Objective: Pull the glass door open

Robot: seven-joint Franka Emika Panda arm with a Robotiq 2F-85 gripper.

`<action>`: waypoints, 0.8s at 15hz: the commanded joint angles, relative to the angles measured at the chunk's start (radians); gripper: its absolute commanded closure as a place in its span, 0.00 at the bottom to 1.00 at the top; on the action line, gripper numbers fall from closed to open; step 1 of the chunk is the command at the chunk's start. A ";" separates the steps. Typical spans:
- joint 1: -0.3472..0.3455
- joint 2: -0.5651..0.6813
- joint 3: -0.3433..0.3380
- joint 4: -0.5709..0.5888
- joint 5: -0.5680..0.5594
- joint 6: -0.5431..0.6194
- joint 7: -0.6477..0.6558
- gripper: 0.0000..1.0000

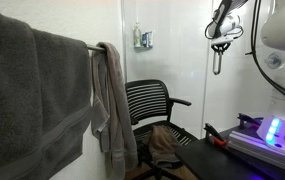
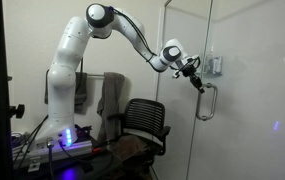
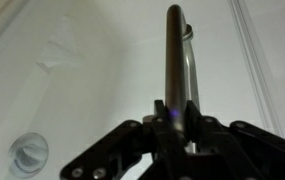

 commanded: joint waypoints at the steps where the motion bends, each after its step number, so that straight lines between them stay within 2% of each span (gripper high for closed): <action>1: 0.002 0.027 -0.042 0.063 -0.004 -0.043 -0.008 0.94; 3: 0.020 -0.012 -0.049 0.043 -0.012 -0.124 0.016 0.94; 4: 0.014 -0.055 -0.026 0.020 0.012 -0.192 -0.037 0.94; 5: 0.024 -0.102 -0.029 -0.006 -0.024 -0.245 -0.031 0.94; 7: 0.047 -0.170 -0.052 -0.049 -0.084 -0.300 -0.036 0.94; 12: 0.042 -0.253 -0.036 -0.112 -0.180 -0.403 0.007 0.94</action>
